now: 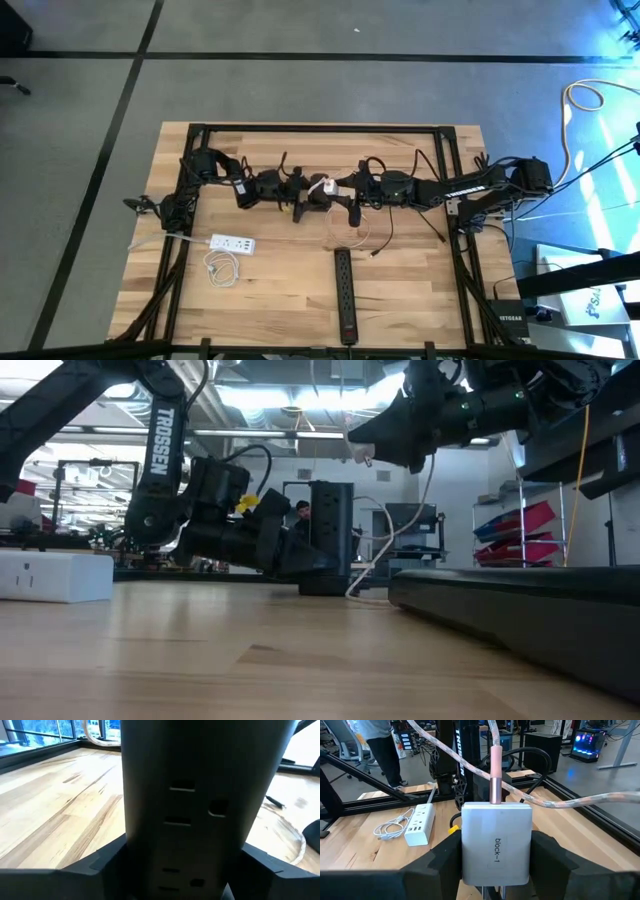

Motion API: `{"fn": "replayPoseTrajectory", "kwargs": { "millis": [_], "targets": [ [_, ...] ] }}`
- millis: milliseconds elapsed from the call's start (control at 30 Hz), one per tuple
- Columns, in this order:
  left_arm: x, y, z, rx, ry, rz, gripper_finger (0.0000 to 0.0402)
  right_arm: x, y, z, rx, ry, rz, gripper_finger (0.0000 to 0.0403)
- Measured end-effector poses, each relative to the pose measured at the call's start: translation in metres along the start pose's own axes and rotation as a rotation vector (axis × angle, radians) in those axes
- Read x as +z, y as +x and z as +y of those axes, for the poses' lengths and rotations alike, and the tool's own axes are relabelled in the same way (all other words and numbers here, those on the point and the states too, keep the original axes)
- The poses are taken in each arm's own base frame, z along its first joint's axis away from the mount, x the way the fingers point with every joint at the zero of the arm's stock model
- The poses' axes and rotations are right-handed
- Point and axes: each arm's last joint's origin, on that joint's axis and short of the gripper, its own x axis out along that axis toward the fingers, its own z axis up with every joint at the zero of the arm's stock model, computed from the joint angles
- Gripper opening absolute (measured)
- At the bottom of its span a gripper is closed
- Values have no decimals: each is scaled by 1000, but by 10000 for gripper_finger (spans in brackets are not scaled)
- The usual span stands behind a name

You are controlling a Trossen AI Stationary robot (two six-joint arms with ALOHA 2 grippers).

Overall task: Insert USB
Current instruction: Insert the white USB adapter into the black outlet extension

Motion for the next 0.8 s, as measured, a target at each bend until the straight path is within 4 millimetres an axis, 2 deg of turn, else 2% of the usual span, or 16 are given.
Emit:
{"fn": "replayPoseTrajectory", "kwargs": {
  "millis": [200, 367, 633, 800],
  "targets": [
    [1, 3, -11, 7, 176, 1, 246, 12, -6, 3, 73, 20, -64, 172],
    [2, 5, -28, -16, 459, -17, 246, 19, -11, 5, 129, 46, -83, 172],
    [-2, 4, -53, 116, 679, 43, 246, 15, -11, 5, 163, 86, -32, 172],
    [-1, 5, -69, 185, 871, 64, 270, 11, -11, 6, 181, 117, 12, 172]
  ]
}}
